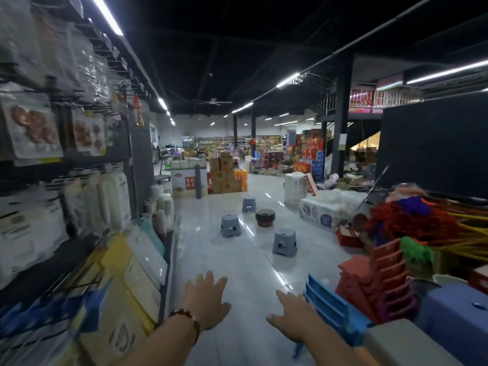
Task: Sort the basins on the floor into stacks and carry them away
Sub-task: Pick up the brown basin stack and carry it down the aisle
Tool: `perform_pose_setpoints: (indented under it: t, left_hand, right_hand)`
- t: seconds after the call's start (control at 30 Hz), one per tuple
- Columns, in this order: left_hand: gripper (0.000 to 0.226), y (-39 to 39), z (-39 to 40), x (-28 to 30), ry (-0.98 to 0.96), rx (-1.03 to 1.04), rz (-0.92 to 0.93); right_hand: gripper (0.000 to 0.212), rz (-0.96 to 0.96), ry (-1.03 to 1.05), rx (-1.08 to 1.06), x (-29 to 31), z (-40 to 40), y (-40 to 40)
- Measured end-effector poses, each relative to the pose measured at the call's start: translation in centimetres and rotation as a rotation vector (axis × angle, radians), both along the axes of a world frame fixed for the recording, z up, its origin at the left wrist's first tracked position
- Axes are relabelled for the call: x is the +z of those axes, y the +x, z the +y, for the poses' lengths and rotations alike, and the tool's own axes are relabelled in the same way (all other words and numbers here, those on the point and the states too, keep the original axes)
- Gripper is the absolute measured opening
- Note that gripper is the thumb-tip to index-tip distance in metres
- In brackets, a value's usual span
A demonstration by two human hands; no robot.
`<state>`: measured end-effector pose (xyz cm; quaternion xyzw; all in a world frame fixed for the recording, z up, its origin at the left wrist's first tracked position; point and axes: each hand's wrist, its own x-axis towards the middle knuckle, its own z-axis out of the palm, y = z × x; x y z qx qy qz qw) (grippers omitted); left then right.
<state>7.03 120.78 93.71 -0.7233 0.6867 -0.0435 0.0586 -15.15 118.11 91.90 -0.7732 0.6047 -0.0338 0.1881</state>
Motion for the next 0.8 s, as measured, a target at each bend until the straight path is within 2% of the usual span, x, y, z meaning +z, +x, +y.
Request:
perform_pose_setpoints:
  t: [0.33,0.6,0.8]
  left_hand:
    - [0.070,0.9,-19.3,-1.6,-0.040,-0.034,0.056]
    - [0.069,5.0,-31.8,-6.0,-0.058,0.063,0.163]
    - [0.073,10.0,-43.6,-9.2,-0.023,0.054,0.233]
  right_hand:
    - [0.078,0.104,-0.040,-0.029,-1.9,-18.9,0.0]
    - [0.077,0.062,0.022,0.056,-3.8,-32.8,6.4]
    - [0.078,0.102,0.077,0.019,-7.3,-44.5,9.8]
